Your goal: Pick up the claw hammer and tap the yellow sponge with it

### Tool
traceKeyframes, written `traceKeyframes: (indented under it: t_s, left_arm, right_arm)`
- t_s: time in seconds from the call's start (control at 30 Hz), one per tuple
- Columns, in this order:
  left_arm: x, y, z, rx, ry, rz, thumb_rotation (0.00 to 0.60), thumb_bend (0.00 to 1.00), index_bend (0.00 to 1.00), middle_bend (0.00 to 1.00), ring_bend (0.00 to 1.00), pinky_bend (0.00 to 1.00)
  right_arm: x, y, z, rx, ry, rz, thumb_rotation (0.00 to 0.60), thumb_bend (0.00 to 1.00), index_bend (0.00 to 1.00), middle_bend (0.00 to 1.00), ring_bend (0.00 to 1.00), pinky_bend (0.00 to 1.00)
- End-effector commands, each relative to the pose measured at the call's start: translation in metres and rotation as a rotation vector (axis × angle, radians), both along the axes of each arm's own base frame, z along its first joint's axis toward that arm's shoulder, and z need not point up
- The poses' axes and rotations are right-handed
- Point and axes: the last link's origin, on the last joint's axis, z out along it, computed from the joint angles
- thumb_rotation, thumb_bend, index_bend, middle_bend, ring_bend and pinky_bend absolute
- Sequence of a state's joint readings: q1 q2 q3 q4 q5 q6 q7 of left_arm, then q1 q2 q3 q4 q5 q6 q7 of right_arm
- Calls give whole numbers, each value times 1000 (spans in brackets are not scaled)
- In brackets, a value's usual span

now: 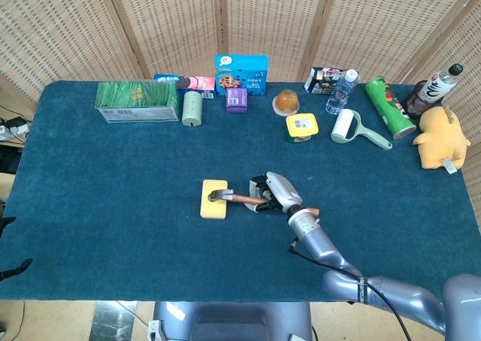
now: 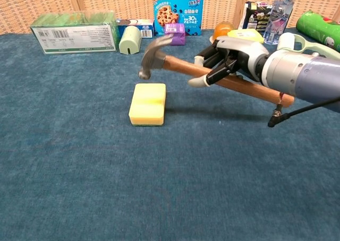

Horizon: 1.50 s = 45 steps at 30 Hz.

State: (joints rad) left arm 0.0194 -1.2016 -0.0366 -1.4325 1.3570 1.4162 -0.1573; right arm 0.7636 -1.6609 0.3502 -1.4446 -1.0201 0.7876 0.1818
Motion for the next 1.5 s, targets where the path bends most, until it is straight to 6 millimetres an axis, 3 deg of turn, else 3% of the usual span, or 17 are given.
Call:
traceKeyframes:
  t_s: [0.03, 0.2, 0.37, 0.7, 0.97, 1.27, 1.5]
  left_arm:
    - [0, 0, 0, -2, 0, 0, 600, 203, 151, 160, 76, 93]
    - [0, 1, -1, -4, 0, -1, 600, 203, 150, 161, 76, 93]
    - [0, 3, -2, -11, -2, -4, 600, 202, 150, 160, 76, 93]
    - [3, 8, -8, -29, -13, -24, 600, 202, 150, 160, 76, 93]
    - [4, 7, -8, -29, -11, -23, 600, 202, 150, 160, 76, 93]
    - [2, 6, -7, -28, -7, -14, 600, 203, 150, 161, 76, 93]
    - [-2, 5, -8, -29, -12, 0, 600, 202, 149, 161, 76, 93]
  right_arm:
    - [5, -2, -13, -38, 178, 107, 600, 366, 872, 1000, 1000, 1000]
    - [6, -4, -22, -33, 417, 193, 600, 360, 875, 1000, 1000, 1000]
    - [8, -5, -18, -58, 536, 182, 600, 368, 881, 1000, 1000, 1000]
    - [27, 6, 22, 88, 127, -29, 600, 374, 881, 1000, 1000, 1000]
    - [24, 9, 26, 175, -33, -101, 600, 373, 881, 1000, 1000, 1000]
    - [22, 3, 21, 191, -80, -120, 600, 373, 881, 1000, 1000, 1000]
    - [13, -7, 6, 98, 65, -83, 600, 381, 881, 1000, 1000, 1000]
